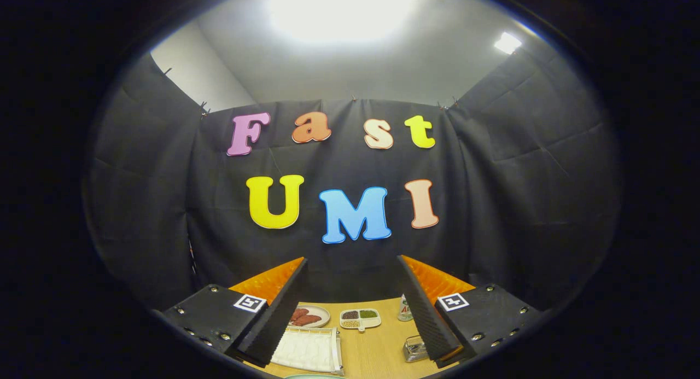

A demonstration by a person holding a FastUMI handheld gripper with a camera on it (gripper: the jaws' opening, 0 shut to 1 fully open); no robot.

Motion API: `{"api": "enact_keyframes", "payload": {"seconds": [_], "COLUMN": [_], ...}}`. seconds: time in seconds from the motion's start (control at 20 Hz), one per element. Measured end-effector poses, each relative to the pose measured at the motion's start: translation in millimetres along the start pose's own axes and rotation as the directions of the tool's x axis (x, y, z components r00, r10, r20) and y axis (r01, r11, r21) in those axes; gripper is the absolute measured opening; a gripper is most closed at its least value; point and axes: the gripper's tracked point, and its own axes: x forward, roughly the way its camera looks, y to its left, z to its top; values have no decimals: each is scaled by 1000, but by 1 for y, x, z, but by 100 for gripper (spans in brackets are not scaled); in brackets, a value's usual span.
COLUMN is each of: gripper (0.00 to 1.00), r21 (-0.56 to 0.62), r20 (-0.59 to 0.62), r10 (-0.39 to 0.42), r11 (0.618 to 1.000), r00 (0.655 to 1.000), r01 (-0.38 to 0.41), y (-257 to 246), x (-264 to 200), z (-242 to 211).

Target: Take the plate from the dish rack, then take the spoon from the basket and place it into the plate.

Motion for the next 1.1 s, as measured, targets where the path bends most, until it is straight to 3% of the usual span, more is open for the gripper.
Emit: {"api": "enact_keyframes", "payload": {"seconds": [0.45,0.7,0.85,1.1], "gripper": [98,99,98,99], "r21": [-8,82,146,201], "r20": [-38,-161,-264,-431], "r10": [-79,-142,-218,-353], "r11": [997,984,954,859], "r00": [996,977,940,831], "r01": [78,156,262,470], "y": [-29,-52,-78,-129], "x": [12,19,18,10], "z": [-20,-71,-116,-197]}}
